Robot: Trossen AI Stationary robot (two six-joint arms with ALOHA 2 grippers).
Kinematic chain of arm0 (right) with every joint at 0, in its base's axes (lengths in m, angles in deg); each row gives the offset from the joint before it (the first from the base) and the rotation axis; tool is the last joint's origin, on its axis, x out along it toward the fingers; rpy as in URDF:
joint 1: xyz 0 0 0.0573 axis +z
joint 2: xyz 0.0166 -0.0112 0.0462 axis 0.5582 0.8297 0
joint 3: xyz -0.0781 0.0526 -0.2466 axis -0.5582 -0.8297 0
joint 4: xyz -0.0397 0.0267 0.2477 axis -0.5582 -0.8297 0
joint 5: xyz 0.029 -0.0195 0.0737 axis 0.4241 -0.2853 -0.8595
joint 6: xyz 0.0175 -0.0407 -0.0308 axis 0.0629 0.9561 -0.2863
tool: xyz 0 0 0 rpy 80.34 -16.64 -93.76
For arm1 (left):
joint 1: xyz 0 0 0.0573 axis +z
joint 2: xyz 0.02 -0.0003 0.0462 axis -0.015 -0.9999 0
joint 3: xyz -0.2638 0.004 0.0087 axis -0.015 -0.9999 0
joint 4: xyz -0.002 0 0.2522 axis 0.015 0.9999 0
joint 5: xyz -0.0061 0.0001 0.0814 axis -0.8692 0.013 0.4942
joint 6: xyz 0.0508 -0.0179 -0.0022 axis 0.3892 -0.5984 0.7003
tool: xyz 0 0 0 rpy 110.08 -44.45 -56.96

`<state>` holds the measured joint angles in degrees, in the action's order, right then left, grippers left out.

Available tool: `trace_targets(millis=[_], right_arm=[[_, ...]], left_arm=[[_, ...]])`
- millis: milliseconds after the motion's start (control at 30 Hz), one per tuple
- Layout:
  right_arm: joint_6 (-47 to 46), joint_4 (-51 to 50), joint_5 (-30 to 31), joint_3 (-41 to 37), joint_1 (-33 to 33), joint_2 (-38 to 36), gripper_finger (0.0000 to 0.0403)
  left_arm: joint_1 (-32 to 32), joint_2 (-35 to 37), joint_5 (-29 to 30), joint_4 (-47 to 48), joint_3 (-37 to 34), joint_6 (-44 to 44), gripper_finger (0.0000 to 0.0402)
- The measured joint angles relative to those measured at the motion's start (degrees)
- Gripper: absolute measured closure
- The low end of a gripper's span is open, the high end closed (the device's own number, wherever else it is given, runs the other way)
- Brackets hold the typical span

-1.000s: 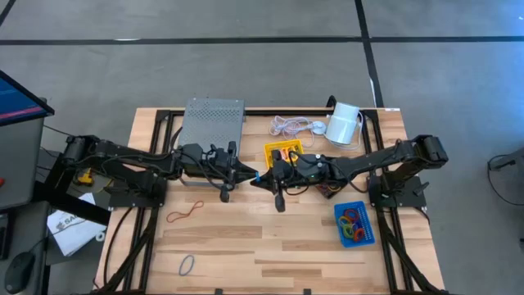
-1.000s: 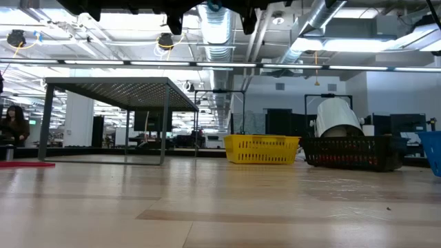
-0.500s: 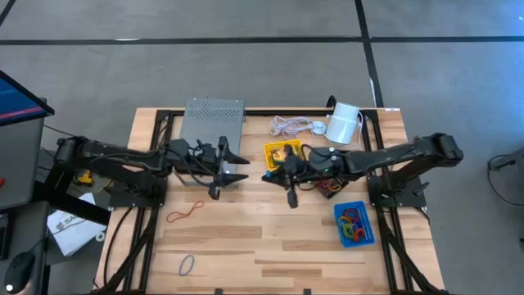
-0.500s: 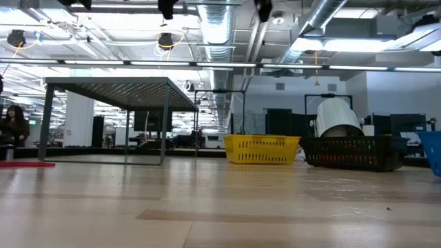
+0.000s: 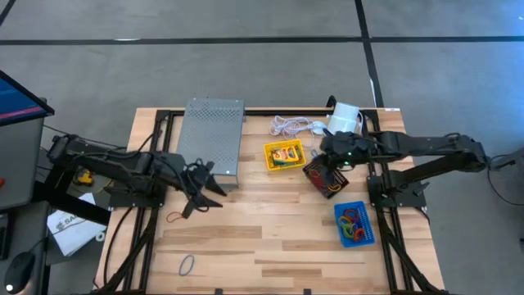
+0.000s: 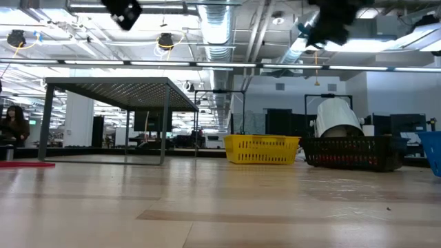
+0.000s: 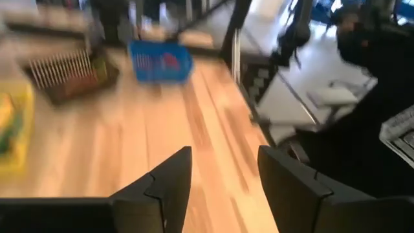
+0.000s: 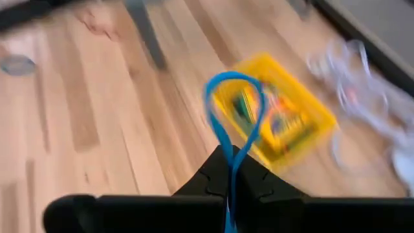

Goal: Pick & Place Office Desk Supplies
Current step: Put the blue rubber band into the black bin

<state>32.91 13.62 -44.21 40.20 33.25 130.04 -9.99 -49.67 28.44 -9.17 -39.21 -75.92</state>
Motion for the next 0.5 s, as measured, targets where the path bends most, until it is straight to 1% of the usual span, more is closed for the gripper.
trace_targets(millis=[67,133,200,367,433,500], right_arm=[[-2.56,-1.96,-0.03,-2.39,-0.59,-2.00,0.0403],[-5.17,-4.26,-0.06,-5.39,-1.28,-3.98,0.0403],[-7.39,-4.41,-0.09,-8.74,-1.97,-5.78,0.0403],[-11.64,-3.95,-2.01,-15.76,-4.32,-8.75,0.0403],[-12.30,-3.78,-3.76,-17.46,-5.47,-8.78,0.0403],[-12.73,-2.26,-5.66,-18.78,-6.35,-8.28,0.0403]], left_arm=[[-1.16,-0.09,0.02,3.16,0.00,-3.12,0.0234],[-2.38,-0.97,0.06,3.56,0.02,-5.94,0.0237],[-3.53,-1.78,0.13,4.91,-0.02,-7.85,0.0238],[-5.14,-5.43,0.01,4.74,0.00,-9.22,0.0239],[-5.25,-7.10,0.06,6.91,0.02,-9.64,0.0239],[-5.29,-9.17,0.04,11.02,0.47,-9.79,0.0239]])
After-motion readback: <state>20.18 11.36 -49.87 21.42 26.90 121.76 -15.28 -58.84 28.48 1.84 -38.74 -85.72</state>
